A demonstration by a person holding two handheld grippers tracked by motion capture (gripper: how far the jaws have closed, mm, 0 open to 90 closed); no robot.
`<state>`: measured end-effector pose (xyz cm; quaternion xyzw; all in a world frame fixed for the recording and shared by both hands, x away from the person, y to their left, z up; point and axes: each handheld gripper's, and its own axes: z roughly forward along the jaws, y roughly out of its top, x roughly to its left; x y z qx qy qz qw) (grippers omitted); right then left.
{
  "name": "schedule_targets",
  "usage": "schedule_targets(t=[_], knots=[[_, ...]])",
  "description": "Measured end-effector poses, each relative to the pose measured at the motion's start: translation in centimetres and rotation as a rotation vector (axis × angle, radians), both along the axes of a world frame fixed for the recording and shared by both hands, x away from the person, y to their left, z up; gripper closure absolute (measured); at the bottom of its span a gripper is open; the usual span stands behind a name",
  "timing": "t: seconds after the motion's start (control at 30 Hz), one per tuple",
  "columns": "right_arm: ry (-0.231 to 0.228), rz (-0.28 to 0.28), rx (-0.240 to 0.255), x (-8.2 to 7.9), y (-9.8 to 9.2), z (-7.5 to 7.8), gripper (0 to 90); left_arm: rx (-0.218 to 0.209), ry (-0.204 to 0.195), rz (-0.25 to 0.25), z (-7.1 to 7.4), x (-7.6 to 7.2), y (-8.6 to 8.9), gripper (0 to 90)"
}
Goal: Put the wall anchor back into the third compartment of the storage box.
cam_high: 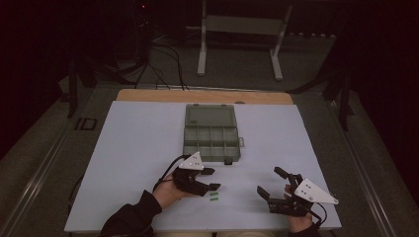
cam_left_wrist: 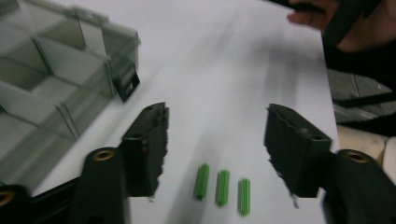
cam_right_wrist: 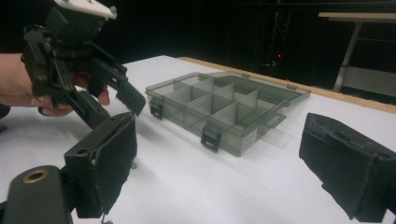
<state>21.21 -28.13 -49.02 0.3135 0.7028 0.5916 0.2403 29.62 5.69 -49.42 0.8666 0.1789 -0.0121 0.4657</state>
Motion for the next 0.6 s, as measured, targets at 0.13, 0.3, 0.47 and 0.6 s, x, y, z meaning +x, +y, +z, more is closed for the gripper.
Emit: schedule_targets(t=[0.13, 0.3, 0.47, 0.6], knots=[[0.001, 0.003, -0.001, 0.0, 0.0, 0.0, 11.2, 0.042, 0.014, -0.004, -0.4, 0.0, -0.2, 45.8], [0.001, 0.003, -0.001, 0.0, 0.0, 0.0, 11.2, 0.076, 0.021, -0.005, -0.7, 0.0, -0.4, 54.3], [0.005, 0.004, -0.001, 0.1, 0.0, -0.1, 11.2, 0.122, 0.009, -0.012, -1.4, -0.2, -0.7, 61.7], [0.005, 0.004, -0.001, 0.1, 0.0, -0.1, 11.2, 0.138, -0.014, -0.01, -1.7, -0.3, -0.8, 63.8]])
